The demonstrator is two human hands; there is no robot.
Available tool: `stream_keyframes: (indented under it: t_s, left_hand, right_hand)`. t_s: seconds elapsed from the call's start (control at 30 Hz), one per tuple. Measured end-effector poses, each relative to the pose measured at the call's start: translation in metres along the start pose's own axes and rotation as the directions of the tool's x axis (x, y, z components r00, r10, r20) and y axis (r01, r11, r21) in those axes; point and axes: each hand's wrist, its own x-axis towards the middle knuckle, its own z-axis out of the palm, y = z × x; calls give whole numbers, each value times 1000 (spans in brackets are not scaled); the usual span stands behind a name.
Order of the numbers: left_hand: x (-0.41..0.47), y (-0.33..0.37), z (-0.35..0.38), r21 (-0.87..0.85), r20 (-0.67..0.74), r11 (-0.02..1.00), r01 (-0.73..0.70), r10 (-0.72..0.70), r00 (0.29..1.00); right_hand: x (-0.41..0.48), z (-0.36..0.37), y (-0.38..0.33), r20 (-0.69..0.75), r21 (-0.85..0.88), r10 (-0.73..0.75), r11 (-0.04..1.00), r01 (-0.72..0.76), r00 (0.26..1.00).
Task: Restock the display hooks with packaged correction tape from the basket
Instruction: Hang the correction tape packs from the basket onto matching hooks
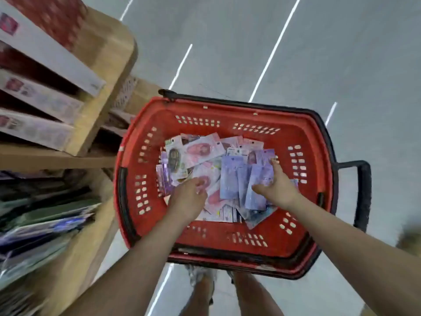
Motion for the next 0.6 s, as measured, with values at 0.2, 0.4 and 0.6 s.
stream_keyframes:
  t_s: [0.2,0.4,0.6]
  left_hand:
    - [63,-6,64,-125,56,991,50,-44,997]
    - [84,9,92,-156,8,985,71,-71,997]
    - [71,-19,64,-397,-147,916,49,-116,982]
  right_hand:
    - [43,39,31,-53,-72,40,996,-43,998]
    - [60,51,31,-106,205,75,977,-52,992]
    - [43,46,36,-106,341,54,940,-15,993]
